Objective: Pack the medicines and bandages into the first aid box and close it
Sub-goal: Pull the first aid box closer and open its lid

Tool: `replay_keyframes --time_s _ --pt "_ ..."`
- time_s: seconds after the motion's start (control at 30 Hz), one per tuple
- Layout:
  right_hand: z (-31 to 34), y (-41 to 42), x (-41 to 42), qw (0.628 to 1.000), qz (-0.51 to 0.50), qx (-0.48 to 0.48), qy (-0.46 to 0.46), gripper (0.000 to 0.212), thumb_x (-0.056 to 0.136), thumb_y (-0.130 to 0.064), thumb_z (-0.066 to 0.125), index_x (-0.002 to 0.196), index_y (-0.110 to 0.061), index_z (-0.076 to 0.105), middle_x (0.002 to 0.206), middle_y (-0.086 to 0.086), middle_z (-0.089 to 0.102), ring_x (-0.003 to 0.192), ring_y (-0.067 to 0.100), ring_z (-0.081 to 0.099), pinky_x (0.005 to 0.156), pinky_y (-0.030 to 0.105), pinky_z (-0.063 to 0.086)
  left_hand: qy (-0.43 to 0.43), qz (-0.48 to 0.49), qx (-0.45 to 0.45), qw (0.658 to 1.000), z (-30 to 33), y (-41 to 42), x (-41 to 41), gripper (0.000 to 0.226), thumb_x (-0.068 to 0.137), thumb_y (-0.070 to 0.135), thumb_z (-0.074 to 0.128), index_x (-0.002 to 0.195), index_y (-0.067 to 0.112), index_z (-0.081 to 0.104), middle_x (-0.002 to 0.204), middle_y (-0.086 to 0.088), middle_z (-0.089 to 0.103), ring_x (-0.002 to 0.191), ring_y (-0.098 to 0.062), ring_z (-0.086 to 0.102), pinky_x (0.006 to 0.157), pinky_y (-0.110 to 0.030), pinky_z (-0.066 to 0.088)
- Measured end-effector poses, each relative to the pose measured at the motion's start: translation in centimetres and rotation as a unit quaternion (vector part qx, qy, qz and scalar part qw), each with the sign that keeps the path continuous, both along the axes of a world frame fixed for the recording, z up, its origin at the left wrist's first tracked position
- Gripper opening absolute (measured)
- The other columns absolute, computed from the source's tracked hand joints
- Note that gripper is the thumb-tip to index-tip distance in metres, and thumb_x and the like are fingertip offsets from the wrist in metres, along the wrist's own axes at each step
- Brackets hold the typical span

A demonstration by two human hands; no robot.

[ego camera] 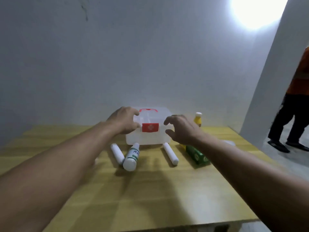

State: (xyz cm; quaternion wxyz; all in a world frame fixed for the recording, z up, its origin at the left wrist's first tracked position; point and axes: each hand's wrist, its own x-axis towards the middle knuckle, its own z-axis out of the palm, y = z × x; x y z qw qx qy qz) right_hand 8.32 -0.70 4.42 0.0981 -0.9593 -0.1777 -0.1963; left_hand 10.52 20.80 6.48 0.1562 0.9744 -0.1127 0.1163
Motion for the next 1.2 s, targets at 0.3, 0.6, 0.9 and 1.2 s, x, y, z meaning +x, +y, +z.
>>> replay_keyframes --time_s 0.3,0.6,0.9,1.2 --pt "-4.5 1.0 5.5 0.965 0.112 -0.102 -0.215 0.036 0.076 -0.013 0.078 0.11 -0.008 0.067 0.127 0.016 0.065 0.122 0.037 0.058 0.097 0.06 0.044 -0.013 0.001 -0.054 0.998 -0.8 1.4 4.7 0.057 0.091 0.04 0.058 0.141 0.014 0.049 0.151 -0.007 0.045 0.137 -0.027 0.042 0.11 -0.039 0.035" --pt "-6.9 0.7 7.2 0.953 0.107 -0.123 -0.254 0.044 0.07 -0.022 0.079 0.11 -0.008 0.068 0.13 0.014 0.063 0.122 0.034 0.058 0.097 0.06 0.045 0.037 0.038 -0.08 0.995 -2.4 0.5 6.6 0.089 0.079 0.064 0.061 0.148 0.013 0.038 0.158 -0.004 0.034 0.143 -0.027 0.035 0.113 -0.04 0.032" --pt "-7.3 0.8 8.7 0.893 0.141 -0.141 -0.404 0.017 0.079 -0.006 0.064 0.094 -0.006 0.071 0.113 0.017 0.071 0.104 0.035 0.068 0.083 0.05 0.053 0.029 0.047 -0.105 0.993 -2.4 0.1 6.2 0.086 0.078 0.059 0.066 0.146 0.012 0.041 0.157 -0.005 0.035 0.142 -0.028 0.036 0.112 -0.042 0.034" --pt "-6.8 0.2 9.4 0.866 0.171 -0.204 -0.423 0.018 0.083 -0.006 0.063 0.1 -0.002 0.066 0.11 0.024 0.069 0.101 0.041 0.066 0.078 0.052 0.055 0.033 0.039 -0.095 0.994 -2.4 0.2 6.0 0.084 0.08 0.058 0.064 0.147 0.011 0.04 0.159 -0.004 0.032 0.144 -0.027 0.034 0.113 -0.041 0.032"
